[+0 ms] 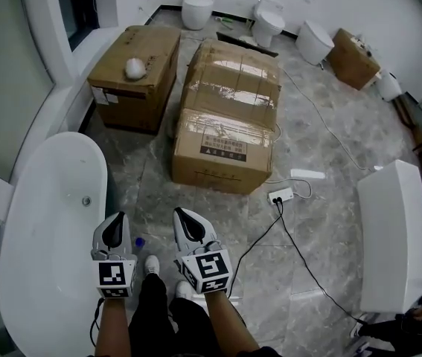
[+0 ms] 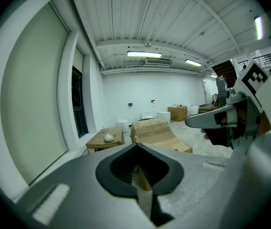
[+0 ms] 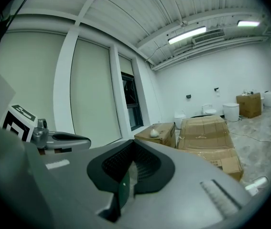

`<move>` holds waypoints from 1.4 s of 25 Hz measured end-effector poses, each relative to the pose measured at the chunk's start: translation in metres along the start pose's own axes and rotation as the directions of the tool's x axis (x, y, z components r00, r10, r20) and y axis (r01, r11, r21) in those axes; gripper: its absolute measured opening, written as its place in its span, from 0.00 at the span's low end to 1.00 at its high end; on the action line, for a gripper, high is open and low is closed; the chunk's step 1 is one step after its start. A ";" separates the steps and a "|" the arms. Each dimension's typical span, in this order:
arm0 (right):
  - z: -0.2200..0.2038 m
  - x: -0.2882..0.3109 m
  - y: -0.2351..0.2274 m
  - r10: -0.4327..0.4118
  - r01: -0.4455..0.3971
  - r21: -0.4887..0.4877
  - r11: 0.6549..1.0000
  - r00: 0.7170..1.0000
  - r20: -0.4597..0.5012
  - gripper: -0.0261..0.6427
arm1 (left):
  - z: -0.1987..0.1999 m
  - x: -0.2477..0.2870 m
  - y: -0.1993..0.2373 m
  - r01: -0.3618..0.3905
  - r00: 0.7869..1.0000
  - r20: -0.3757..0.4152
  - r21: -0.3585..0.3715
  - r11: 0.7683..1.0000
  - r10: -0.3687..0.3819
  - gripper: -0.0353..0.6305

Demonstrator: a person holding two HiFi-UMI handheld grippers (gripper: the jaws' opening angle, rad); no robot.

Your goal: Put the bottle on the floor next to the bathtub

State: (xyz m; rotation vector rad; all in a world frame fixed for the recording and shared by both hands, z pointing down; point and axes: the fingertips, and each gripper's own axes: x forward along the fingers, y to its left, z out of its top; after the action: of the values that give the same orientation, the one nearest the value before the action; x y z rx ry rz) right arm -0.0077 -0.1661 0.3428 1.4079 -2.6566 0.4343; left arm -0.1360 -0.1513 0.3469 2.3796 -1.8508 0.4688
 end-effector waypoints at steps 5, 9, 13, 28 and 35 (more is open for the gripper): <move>0.025 -0.010 -0.003 0.004 -0.004 -0.014 1.000 0.999 0.034 0.06 | 0.030 -0.008 -0.003 -0.011 0.999 0.040 0.009 1.000 0.010 0.05; 0.041 -0.019 -0.005 0.005 -0.003 -0.030 1.000 0.998 0.060 0.06 | 0.043 -0.014 -0.003 -0.026 0.998 0.050 0.024 0.999 0.024 0.05; 0.054 -0.028 -0.007 0.004 -0.001 -0.035 0.999 0.997 0.083 0.06 | 0.058 -0.021 -0.004 -0.037 0.996 0.081 0.025 0.999 0.035 0.05; 0.097 -0.047 0.009 0.052 -0.041 -0.080 0.996 0.989 0.138 0.06 | 0.108 -0.047 -0.008 -0.050 0.986 0.156 -0.001 0.999 0.050 0.05; 0.119 -0.048 0.019 0.082 -0.062 -0.127 0.990 0.983 0.164 0.06 | 0.122 -0.053 -0.003 -0.050 0.984 0.174 0.013 0.999 0.047 0.05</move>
State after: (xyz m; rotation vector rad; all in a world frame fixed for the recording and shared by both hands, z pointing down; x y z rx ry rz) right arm 0.0088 -0.1537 0.2154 1.3734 -2.8193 0.1622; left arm -0.1220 -0.1327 0.2157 2.4631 -1.9876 0.2899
